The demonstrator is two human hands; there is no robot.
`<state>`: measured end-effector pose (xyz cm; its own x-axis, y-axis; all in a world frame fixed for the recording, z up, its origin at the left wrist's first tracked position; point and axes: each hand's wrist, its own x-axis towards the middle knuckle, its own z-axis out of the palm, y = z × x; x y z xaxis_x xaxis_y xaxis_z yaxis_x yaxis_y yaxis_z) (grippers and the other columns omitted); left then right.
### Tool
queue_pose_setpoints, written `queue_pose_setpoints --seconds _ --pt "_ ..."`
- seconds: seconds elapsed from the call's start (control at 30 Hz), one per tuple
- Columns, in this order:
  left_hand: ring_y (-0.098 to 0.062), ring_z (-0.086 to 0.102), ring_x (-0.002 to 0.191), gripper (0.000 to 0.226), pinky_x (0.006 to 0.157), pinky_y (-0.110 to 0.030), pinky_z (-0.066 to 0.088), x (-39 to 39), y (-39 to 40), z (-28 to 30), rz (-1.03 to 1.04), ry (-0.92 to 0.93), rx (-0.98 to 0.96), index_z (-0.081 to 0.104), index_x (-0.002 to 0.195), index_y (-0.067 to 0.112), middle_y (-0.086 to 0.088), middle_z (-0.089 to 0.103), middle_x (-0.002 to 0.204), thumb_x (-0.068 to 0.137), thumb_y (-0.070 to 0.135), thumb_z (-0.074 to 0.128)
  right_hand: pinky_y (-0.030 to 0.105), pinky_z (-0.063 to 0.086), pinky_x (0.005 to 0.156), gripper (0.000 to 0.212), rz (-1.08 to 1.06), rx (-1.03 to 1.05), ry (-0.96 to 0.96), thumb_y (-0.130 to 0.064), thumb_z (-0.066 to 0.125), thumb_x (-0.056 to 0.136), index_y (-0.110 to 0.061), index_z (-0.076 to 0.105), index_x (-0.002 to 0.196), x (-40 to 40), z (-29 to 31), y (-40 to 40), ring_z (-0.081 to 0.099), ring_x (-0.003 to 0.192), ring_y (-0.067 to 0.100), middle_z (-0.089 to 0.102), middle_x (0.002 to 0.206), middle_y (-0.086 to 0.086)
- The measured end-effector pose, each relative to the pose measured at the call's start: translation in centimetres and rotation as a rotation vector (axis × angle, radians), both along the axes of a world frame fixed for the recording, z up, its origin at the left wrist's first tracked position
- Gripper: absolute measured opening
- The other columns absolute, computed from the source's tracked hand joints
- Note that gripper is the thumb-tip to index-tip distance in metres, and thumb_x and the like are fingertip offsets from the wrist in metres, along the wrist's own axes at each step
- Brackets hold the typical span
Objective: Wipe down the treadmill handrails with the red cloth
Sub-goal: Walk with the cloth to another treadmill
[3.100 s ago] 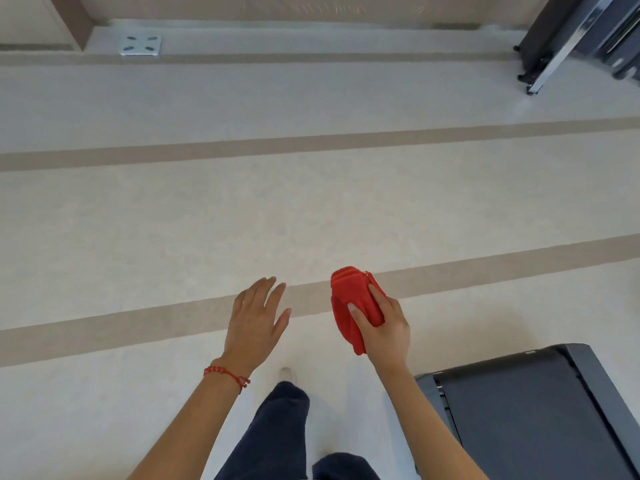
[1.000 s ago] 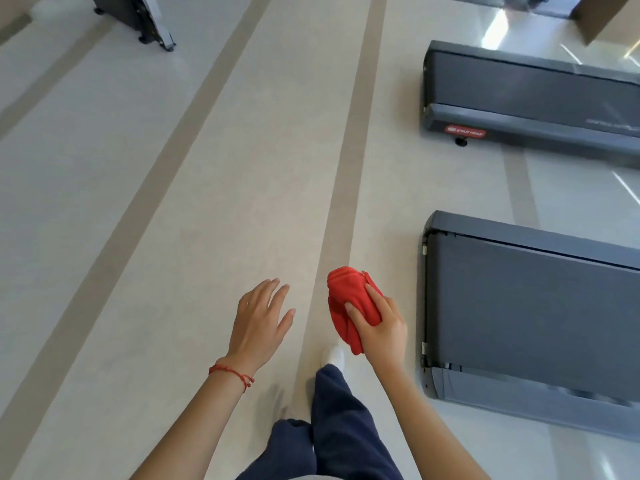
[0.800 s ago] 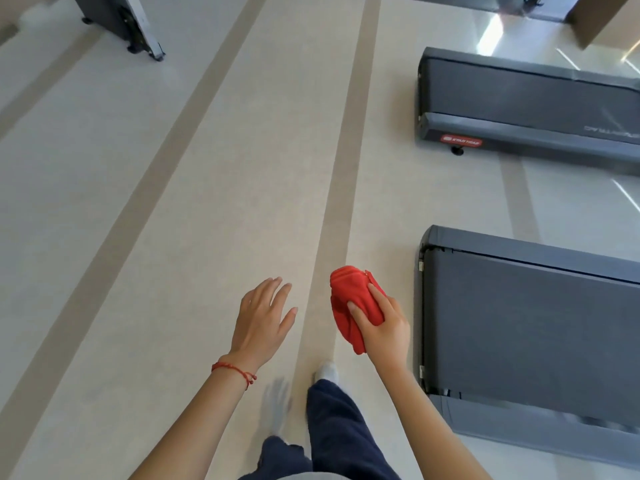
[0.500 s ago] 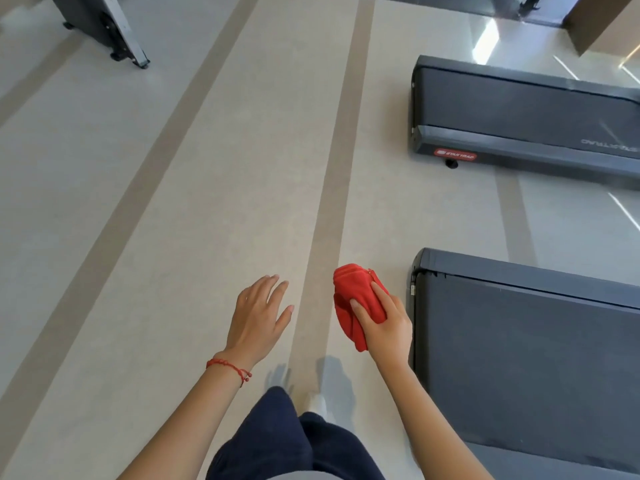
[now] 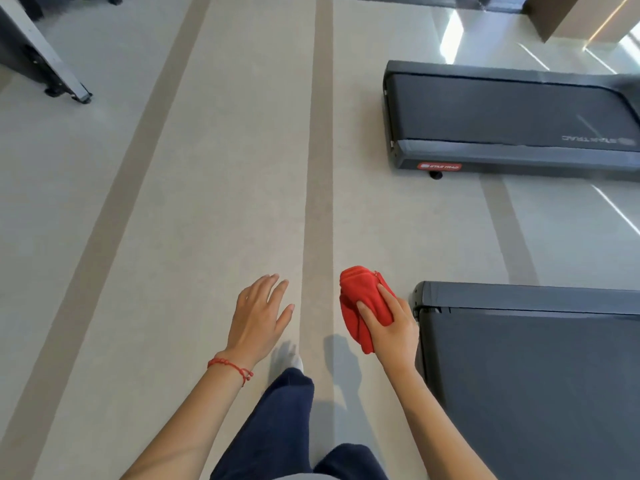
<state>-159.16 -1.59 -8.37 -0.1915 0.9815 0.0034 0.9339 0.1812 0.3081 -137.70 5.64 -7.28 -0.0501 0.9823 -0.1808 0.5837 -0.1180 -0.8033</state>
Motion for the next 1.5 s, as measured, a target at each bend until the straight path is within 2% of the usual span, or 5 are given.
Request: queue_pose_setpoints --seconds 0.43,0.67,1.03,1.23,1.5 --pt "-0.035 0.061 0.103 0.045 0.081 -0.045 0.051 -6.9 18.0 -1.1 -0.117 0.031 0.025 0.064 0.110 0.002 -0.018 0.064 0.112 0.088 0.034 0.042 0.020 0.036 0.080 0.051 -0.118 -0.087 0.015 -0.040 0.066 0.080 -0.032 0.049 0.128 -5.9 -1.0 15.2 0.050 0.097 0.008 0.053 0.116 -0.008" --pt "-0.037 0.061 0.103 0.038 0.082 -0.047 0.050 -6.6 30.2 -2.0 -0.158 0.026 0.066 0.064 0.109 0.000 -0.020 0.063 0.112 0.077 0.017 0.074 0.026 0.042 0.084 0.052 -0.137 -0.050 0.033 -0.039 0.066 0.081 -0.033 0.048 0.129 -6.3 -2.4 26.3 0.051 0.097 0.010 0.049 0.111 -0.011" --pt "-0.034 0.063 0.099 0.049 0.078 -0.044 0.052 -5.6 45.6 0.0 -0.280 0.060 0.041 0.066 0.106 0.002 -0.017 0.066 0.108 0.087 0.035 0.036 0.024 0.041 0.082 0.050 -0.236 -0.039 0.022 -0.041 0.067 0.079 -0.035 0.052 0.125 -5.0 -1.1 39.9 0.053 0.092 0.005 0.052 0.103 -0.014" --pt "-0.035 0.063 0.098 0.035 0.078 -0.045 0.052 -4.6 53.3 -0.3 -0.369 0.064 0.082 0.066 0.106 0.000 -0.018 0.066 0.107 0.079 0.021 0.071 0.030 0.046 0.085 0.052 -0.313 -0.045 0.016 -0.045 0.065 0.079 -0.035 0.050 0.128 -4.5 -1.6 44.5 0.053 0.093 0.008 0.052 0.107 -0.012" --pt "-0.035 0.062 0.101 0.043 0.080 -0.045 0.051 -2.8 65.9 0.3 -0.642 0.031 0.066 0.065 0.107 0.000 -0.019 0.065 0.109 0.069 0.014 0.080 0.023 0.039 0.078 0.049 -0.604 -0.020 0.014 -0.043 0.065 0.079 -0.035 0.052 0.125 -4.0 -1.2 51.7 0.053 0.090 0.005 0.054 0.105 -0.012"
